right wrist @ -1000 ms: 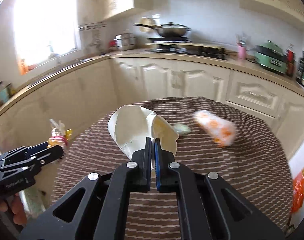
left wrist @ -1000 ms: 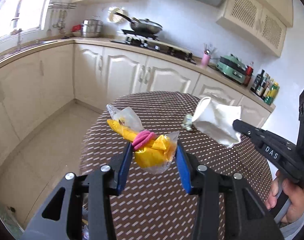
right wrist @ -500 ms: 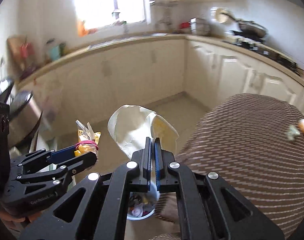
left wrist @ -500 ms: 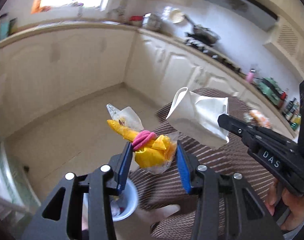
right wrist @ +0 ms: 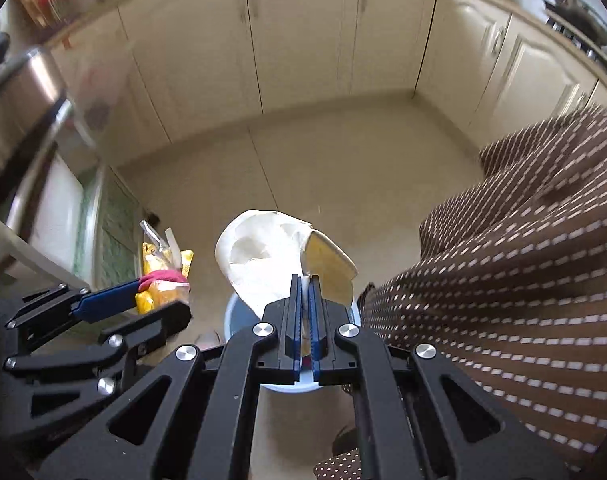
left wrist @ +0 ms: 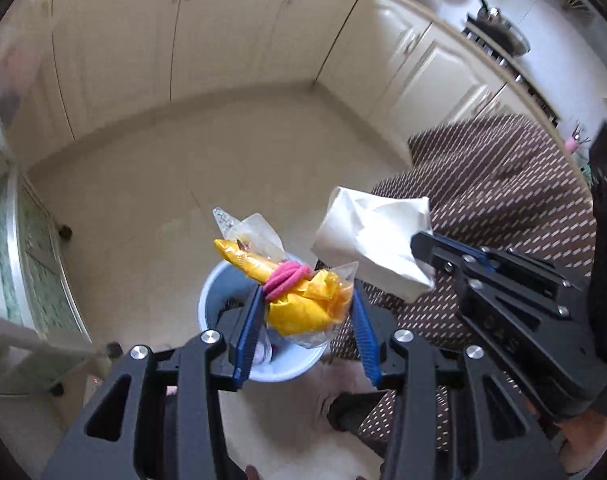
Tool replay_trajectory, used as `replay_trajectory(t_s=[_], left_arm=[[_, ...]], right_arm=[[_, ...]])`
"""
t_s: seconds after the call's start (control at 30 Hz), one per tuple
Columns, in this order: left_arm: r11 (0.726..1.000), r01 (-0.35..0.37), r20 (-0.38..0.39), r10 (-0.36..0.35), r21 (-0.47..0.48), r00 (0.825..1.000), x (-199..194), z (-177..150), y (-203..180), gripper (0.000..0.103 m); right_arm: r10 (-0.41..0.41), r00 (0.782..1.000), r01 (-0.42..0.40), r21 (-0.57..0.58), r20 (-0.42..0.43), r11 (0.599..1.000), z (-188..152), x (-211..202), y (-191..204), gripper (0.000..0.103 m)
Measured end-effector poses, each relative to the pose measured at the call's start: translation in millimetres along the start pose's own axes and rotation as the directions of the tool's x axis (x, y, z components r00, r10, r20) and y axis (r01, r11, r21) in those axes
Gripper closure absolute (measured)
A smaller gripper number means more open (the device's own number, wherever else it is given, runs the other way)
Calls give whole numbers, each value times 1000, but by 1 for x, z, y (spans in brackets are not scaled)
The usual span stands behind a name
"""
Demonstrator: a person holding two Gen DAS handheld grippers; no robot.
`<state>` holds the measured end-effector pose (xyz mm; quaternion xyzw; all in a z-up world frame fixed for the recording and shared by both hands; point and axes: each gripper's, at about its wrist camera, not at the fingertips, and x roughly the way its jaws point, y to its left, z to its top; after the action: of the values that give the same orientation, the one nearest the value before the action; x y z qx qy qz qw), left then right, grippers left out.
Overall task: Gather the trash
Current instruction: 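Carry both bags over the blue bucket and open both tools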
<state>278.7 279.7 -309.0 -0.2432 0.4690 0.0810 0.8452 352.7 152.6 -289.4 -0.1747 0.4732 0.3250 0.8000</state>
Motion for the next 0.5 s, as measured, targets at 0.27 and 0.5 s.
replay_trajectory(t_s=[0.27,0.5], left_arm=[[1000,0,-85,-2,-22,996,51,-3,17,61],[1000,4,-125,-7,-28,992,72,-8,23,61]], right_arm=[[21,995,-21,1,-100,1000,6,60,0,97],[-4,996,5,8,-88,1000,11,62,-11,86]])
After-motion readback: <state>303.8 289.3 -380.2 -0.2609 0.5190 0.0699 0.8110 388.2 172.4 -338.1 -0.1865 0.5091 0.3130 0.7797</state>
